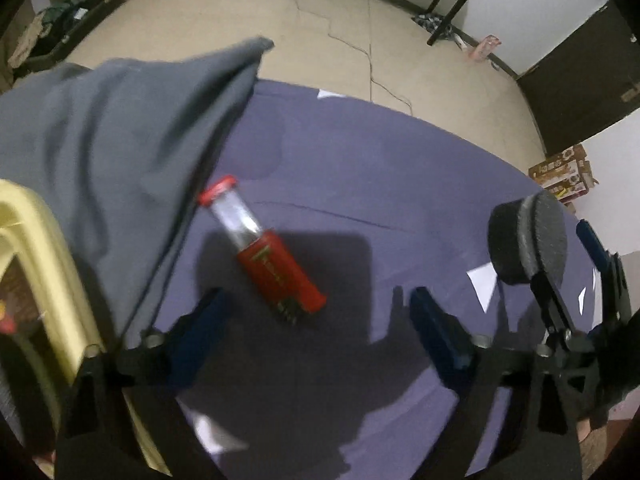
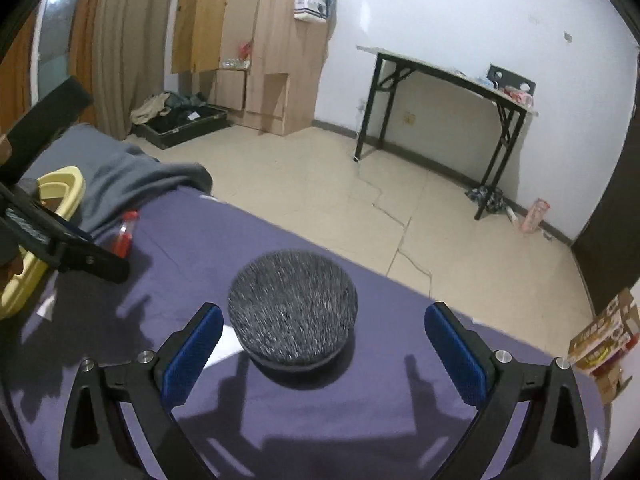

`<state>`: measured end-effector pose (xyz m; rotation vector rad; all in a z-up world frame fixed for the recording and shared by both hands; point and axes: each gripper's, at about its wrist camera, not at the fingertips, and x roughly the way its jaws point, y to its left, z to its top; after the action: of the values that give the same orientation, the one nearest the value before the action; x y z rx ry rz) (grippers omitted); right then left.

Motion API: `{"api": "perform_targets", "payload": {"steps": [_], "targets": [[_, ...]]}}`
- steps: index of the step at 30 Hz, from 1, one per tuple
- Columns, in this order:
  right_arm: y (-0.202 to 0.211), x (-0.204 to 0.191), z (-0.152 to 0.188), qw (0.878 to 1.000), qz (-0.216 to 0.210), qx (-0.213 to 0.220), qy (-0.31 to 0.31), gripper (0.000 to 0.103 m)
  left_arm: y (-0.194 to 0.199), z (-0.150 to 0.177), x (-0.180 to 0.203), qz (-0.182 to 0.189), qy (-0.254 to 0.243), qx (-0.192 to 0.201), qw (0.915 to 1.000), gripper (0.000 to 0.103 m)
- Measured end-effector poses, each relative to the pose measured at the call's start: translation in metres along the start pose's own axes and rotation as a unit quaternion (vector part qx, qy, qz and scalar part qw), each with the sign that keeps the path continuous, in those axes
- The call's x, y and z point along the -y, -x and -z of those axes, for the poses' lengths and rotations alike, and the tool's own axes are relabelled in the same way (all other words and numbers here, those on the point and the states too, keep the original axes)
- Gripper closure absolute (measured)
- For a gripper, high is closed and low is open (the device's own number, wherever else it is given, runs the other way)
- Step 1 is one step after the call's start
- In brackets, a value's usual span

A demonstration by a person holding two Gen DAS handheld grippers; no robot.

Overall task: Organize rigid objects
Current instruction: 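Grasp the red-clear tube with left tool while right tool grasps another black foam cylinder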

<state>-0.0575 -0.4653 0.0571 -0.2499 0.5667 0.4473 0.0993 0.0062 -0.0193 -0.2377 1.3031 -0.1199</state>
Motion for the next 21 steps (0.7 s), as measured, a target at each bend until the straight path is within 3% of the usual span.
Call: {"api": "perform_targets", "payload": {"steps": [2, 4, 6, 8, 11, 13, 15, 21], "targets": [[-0.009, -0.005, 0.002, 1.0, 0.0, 0.0, -0.01, 0.0, -0.01, -0.003, -0.003, 0.005, 0.001, -0.005, 1.0, 0.018], [-0.016, -0.009, 0.001, 1.0, -0.004, 0.012, -0.011, 0.0, -0.013, -0.004, -0.006, 0.006, 0.001, 0.003, 1.0, 0.026], [-0.022, -0.008, 0.004, 1.0, -0.004, 0.021, -0.003, 0.0, -0.008, -0.002, -0.006, 0.014, -0.009, 0.017, 0.9997, 0.063], [-0.027, -0.012, 0.008, 1.0, -0.004, 0.021, 0.005, 0.001, -0.001, 0.005, -0.007, 0.003, -0.032, 0.033, 0.9989, 0.077], [-0.032, -0.011, 0.009, 1.0, 0.006, 0.025, -0.001, 0.002, 0.002, 0.018, -0.005, 0.017, -0.071, 0.042, 0.9964, 0.078], [-0.036, -0.01, 0.009, 1.0, 0.002, 0.027, -0.007, 0.009, 0.004, 0.027, -0.004, 0.021, -0.087, 0.049, 0.9948, 0.077], [-0.039, -0.009, 0.011, 1.0, -0.005, 0.026, -0.013, 0.034, 0.004, 0.036, -0.001, 0.022, -0.102, 0.049, 0.9933, 0.077], [-0.034, 0.001, 0.019, 0.999, -0.012, 0.032, -0.024, 0.035, -0.001, 0.025, -0.002, 0.022, -0.103, 0.05, 0.9932, 0.078]]}}
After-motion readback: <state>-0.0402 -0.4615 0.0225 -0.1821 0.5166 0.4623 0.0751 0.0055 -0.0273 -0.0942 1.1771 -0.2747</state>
